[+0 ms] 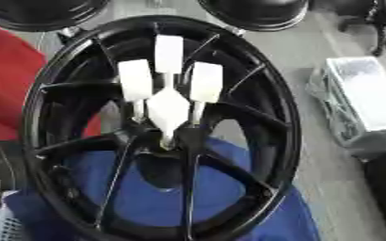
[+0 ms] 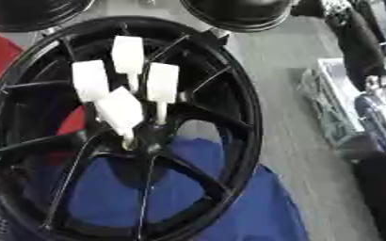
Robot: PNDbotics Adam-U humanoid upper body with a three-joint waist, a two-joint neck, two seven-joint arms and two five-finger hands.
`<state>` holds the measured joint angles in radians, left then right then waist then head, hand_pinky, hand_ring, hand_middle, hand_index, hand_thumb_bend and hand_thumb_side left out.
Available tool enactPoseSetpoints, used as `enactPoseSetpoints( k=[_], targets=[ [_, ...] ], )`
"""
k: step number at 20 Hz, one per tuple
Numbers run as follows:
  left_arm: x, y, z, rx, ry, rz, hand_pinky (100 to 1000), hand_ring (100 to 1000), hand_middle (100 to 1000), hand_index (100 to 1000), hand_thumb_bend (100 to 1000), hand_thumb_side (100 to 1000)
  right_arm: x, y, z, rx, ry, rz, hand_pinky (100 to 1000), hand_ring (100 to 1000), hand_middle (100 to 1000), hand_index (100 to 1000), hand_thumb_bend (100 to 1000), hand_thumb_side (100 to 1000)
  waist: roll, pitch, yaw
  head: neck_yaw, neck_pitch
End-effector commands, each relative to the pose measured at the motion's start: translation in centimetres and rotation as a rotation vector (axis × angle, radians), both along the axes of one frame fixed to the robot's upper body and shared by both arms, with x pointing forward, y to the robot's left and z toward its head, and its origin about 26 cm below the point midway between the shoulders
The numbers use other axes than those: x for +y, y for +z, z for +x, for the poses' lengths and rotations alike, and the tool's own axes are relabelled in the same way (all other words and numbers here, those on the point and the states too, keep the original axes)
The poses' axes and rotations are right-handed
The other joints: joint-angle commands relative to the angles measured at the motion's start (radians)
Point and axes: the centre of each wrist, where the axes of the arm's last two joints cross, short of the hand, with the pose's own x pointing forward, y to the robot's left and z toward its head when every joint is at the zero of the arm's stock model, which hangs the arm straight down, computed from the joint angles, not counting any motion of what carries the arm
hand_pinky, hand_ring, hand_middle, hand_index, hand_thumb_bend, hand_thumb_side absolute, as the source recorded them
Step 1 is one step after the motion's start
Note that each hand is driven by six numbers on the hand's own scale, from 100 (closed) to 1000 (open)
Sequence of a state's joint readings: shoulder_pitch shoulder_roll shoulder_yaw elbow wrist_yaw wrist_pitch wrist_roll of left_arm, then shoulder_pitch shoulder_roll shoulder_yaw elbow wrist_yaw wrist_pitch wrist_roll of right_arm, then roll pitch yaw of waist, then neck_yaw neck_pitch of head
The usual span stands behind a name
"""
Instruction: Pull the pin out of the wheel hub.
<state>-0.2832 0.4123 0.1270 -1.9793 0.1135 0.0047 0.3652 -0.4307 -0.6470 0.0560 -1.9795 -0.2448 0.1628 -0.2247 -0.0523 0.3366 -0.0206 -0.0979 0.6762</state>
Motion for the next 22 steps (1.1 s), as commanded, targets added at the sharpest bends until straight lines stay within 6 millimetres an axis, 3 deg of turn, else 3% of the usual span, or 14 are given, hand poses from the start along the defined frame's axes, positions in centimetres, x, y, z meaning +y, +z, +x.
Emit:
enactPoseSetpoints(
  k=[1, 14, 15, 17, 22],
  targets=[
    [0.1, 1.0, -0.3, -0.031, -0.001, 0.025, 817, 710, 615, 734, 370, 606, -0.2, 1.1, -0.5, -0.034, 0.000, -0.026, 805, 641, 687, 797, 100, 721, 0.000, -0.024, -0.002, 0.005, -0.006],
    [0.1, 0.9, -0.3, -0.027, 0.000, 0.027, 816, 712, 614, 734, 369, 607, -0.1, 1.9, -0.5, -0.049, 0.023, -0.122, 807, 650, 693, 800, 100, 709, -0.003, -0.023, -0.005, 0.014, -0.003],
    [0.0, 0.9, -0.3, -0.022, -0.007, 0.032, 816, 713, 615, 734, 368, 607, 0.0, 2.1, -0.5, -0.057, 0.030, -0.138, 825, 719, 727, 812, 100, 686, -0.011, -0.030, 0.002, 0.008, 0.002],
    [-0.1, 0.8, -0.3, -0.009, -0.019, 0.048, 816, 714, 614, 733, 368, 607, 0.7, 3.0, -0.4, -0.098, 0.065, -0.220, 827, 734, 730, 809, 100, 661, -0.028, -0.044, 0.017, 0.003, 0.013],
    [-0.1, 0.8, -0.3, -0.004, -0.029, 0.056, 816, 714, 614, 733, 368, 607, 2.7, 5.6, -0.7, -0.226, 0.163, -0.503, 835, 760, 741, 810, 100, 650, -0.035, -0.050, 0.024, -0.001, 0.010]
  ],
)
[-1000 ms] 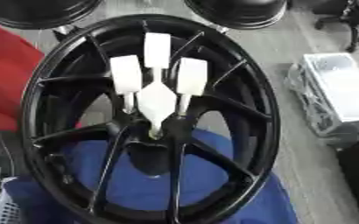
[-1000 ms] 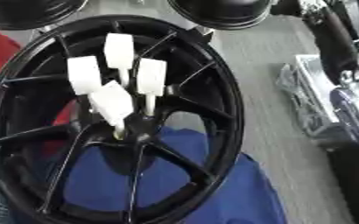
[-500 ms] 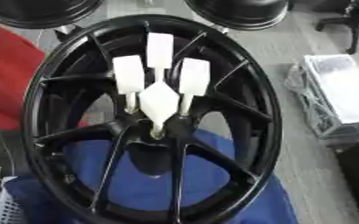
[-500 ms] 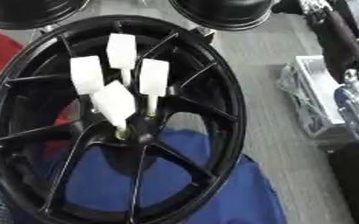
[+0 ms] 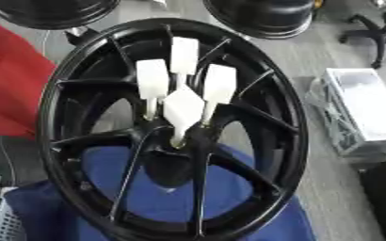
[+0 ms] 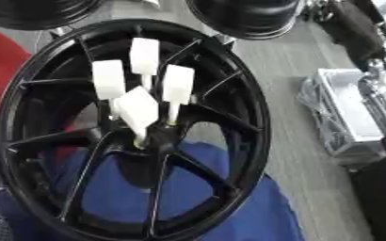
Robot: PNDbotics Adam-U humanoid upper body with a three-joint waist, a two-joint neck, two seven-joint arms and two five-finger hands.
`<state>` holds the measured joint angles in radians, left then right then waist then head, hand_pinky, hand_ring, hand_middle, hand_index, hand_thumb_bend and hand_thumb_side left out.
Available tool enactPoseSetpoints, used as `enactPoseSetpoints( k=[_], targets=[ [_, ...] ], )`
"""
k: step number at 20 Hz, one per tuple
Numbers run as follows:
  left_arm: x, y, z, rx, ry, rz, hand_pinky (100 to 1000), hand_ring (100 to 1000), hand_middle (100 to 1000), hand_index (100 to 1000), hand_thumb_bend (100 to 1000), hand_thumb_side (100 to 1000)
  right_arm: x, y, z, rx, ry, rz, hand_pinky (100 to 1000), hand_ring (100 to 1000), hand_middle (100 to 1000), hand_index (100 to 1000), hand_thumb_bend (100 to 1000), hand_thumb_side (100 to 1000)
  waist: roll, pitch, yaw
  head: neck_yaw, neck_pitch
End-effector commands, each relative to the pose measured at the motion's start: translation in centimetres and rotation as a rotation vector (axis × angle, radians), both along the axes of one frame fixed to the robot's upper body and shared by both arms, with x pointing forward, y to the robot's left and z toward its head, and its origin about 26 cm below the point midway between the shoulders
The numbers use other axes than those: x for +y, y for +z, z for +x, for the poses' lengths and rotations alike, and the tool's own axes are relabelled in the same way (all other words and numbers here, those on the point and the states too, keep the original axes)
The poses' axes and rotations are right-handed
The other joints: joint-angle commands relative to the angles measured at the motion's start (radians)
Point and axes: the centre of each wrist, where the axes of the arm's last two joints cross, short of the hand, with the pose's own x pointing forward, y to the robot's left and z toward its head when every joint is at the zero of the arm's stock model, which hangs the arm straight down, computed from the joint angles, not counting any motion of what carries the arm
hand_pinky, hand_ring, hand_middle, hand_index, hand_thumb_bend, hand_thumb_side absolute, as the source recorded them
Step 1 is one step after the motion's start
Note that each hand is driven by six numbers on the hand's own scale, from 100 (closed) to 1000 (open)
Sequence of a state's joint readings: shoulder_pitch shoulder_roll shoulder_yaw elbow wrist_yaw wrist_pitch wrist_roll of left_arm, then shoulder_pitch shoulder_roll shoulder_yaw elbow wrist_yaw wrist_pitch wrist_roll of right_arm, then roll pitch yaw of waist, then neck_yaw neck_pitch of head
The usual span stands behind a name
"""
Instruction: Pull the pin out of the wheel hub.
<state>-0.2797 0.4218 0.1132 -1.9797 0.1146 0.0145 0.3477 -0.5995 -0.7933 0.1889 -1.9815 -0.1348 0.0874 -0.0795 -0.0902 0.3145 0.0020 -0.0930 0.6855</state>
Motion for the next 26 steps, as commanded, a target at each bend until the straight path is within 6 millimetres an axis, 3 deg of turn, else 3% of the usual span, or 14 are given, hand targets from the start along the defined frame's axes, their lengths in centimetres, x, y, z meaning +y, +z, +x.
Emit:
enactPoseSetpoints(
  k=[1, 4, 7, 12, 18, 26],
  targets=[
    [0.0, 1.0, -0.3, -0.026, -0.010, 0.031, 816, 714, 614, 733, 368, 607, 0.6, 1.9, -0.8, -0.098, 0.036, -0.209, 835, 760, 741, 810, 100, 650, 0.004, -0.026, 0.000, -0.005, -0.002],
    [0.0, 1.0, -0.3, -0.029, -0.008, 0.025, 816, 714, 614, 733, 368, 607, 1.2, 2.2, -0.9, -0.134, 0.073, -0.359, 835, 760, 741, 810, 100, 650, 0.011, -0.023, -0.005, -0.002, -0.006],
    [-0.2, 1.1, -0.2, -0.028, -0.027, 0.035, 815, 716, 614, 732, 367, 607, 2.1, 2.6, -1.0, -0.176, 0.114, -0.482, 852, 792, 762, 824, 100, 679, 0.001, -0.022, 0.015, -0.021, -0.005],
    [-0.2, 1.1, -0.2, -0.026, -0.026, 0.039, 815, 717, 614, 732, 366, 608, 4.4, 2.3, -1.1, -0.219, 0.194, -0.652, 849, 793, 760, 823, 100, 680, -0.002, -0.020, 0.013, -0.019, -0.003],
    [-0.1, 1.1, -0.3, -0.023, -0.023, 0.038, 815, 718, 614, 731, 365, 608, 4.9, 2.4, -1.1, -0.224, 0.162, -0.777, 834, 785, 750, 827, 100, 690, -0.004, -0.021, 0.012, -0.013, -0.006],
    [-0.1, 1.0, -0.3, -0.017, -0.023, 0.042, 815, 719, 614, 731, 365, 609, 5.3, 3.4, -1.3, -0.077, 0.143, -0.833, 830, 784, 754, 832, 133, 702, -0.011, -0.024, 0.009, 0.003, 0.000]
  ],
)
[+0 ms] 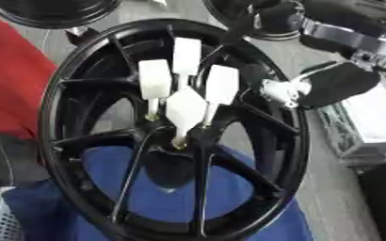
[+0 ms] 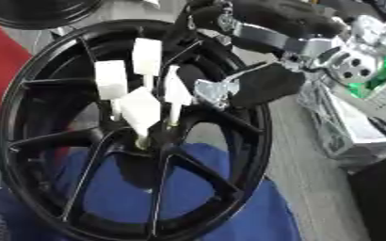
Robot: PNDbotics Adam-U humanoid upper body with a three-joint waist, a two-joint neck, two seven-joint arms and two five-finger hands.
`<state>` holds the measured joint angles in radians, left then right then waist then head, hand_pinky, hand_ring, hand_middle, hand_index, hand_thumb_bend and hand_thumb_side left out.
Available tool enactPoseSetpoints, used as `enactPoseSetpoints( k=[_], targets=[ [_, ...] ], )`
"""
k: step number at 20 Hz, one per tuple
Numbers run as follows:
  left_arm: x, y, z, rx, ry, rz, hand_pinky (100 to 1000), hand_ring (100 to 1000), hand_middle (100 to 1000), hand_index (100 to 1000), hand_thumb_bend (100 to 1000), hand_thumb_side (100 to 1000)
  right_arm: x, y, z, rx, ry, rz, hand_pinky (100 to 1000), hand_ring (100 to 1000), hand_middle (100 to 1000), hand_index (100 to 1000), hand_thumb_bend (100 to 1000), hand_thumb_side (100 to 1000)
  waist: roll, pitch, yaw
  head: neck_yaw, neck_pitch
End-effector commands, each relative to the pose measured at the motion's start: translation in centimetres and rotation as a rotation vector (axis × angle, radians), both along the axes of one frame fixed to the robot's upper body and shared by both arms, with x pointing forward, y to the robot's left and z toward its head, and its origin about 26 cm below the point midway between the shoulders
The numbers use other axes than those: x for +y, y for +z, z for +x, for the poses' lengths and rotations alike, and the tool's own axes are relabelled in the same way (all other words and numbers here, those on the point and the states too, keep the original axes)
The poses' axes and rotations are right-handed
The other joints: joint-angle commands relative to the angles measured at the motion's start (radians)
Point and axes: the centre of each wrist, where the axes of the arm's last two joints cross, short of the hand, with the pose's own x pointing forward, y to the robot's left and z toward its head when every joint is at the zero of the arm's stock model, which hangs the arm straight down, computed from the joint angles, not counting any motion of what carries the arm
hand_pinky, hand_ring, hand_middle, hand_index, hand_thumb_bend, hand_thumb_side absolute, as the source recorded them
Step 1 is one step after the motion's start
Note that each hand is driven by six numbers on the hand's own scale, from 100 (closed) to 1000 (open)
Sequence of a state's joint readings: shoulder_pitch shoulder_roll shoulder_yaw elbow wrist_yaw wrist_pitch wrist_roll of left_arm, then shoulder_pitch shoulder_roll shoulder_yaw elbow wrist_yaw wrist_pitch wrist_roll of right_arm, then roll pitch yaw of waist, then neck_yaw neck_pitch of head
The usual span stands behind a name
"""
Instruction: Pull the pin out of the wheel hub.
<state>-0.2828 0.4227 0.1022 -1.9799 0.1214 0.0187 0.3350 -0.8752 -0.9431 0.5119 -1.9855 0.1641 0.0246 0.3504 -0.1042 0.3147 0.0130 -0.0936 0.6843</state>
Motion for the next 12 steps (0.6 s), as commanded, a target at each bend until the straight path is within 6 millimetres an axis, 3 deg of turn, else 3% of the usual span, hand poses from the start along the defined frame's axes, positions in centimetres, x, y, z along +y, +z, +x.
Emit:
enactPoseSetpoints(
  k=[1, 5, 8, 12],
  targets=[
    [0.19, 0.97, -0.34, -0.026, -0.001, 0.035, 815, 720, 614, 731, 364, 609, 0.11, 1.27, -0.56, 0.018, -0.023, -0.030, 831, 787, 758, 838, 153, 698, 0.003, -0.024, -0.003, 0.004, 0.004],
    [0.16, 0.96, -0.34, -0.023, -0.003, 0.036, 815, 721, 615, 731, 363, 610, 0.32, 1.60, -0.64, 0.091, -0.059, -0.060, 843, 815, 787, 865, 203, 697, 0.000, -0.022, -0.003, 0.005, 0.015],
    [0.15, 1.00, -0.33, -0.023, -0.004, 0.036, 814, 721, 615, 730, 363, 610, 0.44, 1.54, -0.65, 0.163, -0.083, -0.086, 855, 836, 808, 886, 280, 664, -0.002, -0.022, -0.002, 0.007, 0.028],
    [0.14, 1.04, -0.31, -0.024, -0.005, 0.035, 814, 721, 615, 729, 362, 610, 0.60, 1.81, -0.70, 0.252, -0.111, -0.110, 868, 856, 826, 909, 316, 613, -0.005, -0.022, -0.001, 0.006, 0.036]
  ],
)
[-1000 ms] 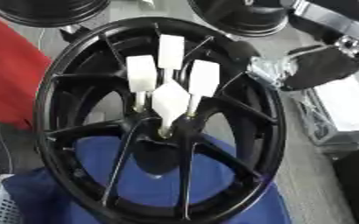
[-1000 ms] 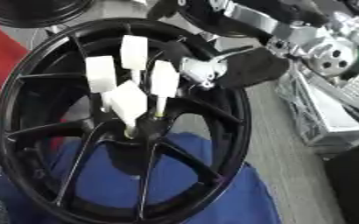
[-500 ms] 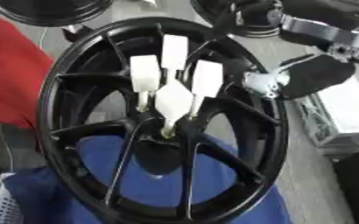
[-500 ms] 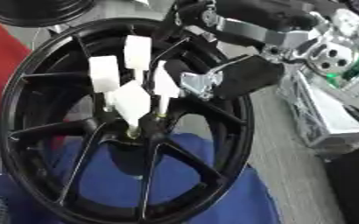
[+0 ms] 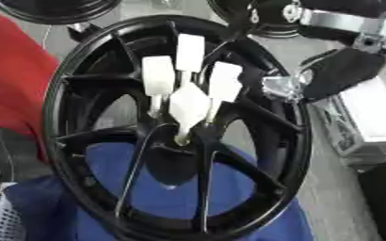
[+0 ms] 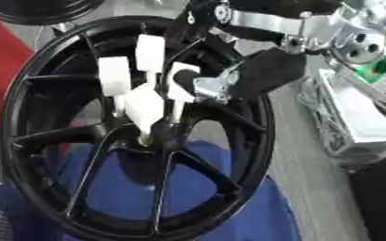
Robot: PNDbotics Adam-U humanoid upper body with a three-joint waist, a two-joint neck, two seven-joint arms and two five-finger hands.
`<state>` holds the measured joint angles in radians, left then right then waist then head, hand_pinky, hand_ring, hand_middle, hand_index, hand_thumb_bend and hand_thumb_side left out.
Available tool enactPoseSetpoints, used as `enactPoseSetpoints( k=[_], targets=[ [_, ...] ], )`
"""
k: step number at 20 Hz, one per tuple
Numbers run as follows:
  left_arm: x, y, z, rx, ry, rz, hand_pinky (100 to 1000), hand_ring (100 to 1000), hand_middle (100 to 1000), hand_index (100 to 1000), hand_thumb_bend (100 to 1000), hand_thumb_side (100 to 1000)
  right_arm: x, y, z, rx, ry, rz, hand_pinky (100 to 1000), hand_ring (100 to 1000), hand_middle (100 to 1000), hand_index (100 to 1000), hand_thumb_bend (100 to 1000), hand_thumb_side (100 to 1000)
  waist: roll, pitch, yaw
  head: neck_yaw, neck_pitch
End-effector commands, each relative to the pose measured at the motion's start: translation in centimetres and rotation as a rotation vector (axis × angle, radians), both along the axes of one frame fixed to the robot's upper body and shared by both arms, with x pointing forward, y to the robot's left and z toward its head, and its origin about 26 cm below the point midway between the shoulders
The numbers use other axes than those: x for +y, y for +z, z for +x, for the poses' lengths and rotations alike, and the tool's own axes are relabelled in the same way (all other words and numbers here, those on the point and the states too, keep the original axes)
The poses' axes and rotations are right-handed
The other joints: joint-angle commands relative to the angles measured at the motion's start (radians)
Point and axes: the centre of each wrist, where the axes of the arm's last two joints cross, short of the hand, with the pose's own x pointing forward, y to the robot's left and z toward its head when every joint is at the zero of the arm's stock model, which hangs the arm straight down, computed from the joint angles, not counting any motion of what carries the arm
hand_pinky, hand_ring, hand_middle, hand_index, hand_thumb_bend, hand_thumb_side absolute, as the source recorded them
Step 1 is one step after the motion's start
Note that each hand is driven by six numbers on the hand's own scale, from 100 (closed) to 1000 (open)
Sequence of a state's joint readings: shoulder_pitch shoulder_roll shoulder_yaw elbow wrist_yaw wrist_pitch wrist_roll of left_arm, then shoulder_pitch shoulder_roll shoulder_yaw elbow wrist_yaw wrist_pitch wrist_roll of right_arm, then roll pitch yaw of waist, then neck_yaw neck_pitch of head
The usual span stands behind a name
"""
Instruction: Pull the pin out of the wheel hub.
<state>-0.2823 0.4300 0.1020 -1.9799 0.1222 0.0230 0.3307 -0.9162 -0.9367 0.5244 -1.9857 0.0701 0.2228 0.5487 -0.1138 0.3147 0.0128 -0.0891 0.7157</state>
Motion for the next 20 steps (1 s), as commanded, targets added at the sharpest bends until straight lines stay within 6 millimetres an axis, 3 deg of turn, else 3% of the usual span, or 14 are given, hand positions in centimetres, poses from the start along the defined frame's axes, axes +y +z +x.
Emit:
enactPoseSetpoints(
  k=[1, 9, 16, 17, 20],
  targets=[
    [0.05, 0.96, -0.30, -0.029, -0.004, 0.025, 814, 721, 615, 728, 362, 610, -0.06, 1.13, -0.53, 0.037, -0.018, -0.021, 872, 860, 829, 910, 322, 596, 0.004, -0.022, 0.000, 0.003, 0.004],
    [-0.01, 1.01, -0.26, -0.033, -0.005, 0.020, 814, 722, 615, 727, 360, 612, -0.16, 1.76, -0.61, 0.115, -0.091, -0.046, 872, 859, 831, 915, 327, 568, -0.002, -0.009, 0.002, 0.000, -0.016],
    [-0.13, 1.07, -0.22, -0.034, -0.007, 0.021, 814, 722, 614, 726, 355, 617, -0.25, 1.33, -0.47, 0.079, -0.145, 0.009, 870, 857, 835, 916, 310, 585, -0.009, 0.019, 0.004, -0.017, -0.030],
    [-0.16, 1.11, -0.20, -0.036, -0.008, 0.022, 814, 723, 614, 725, 321, 590, -0.25, 1.24, -0.45, 0.077, -0.146, 0.015, 870, 859, 838, 916, 279, 560, -0.010, 0.023, 0.004, -0.018, -0.031],
    [-0.20, 1.20, -0.18, -0.039, -0.010, 0.026, 814, 723, 614, 725, 352, 620, -0.36, 0.95, -0.37, 0.060, -0.150, 0.038, 873, 872, 857, 923, 314, 575, -0.012, 0.039, 0.007, -0.020, -0.036]
  ],
)
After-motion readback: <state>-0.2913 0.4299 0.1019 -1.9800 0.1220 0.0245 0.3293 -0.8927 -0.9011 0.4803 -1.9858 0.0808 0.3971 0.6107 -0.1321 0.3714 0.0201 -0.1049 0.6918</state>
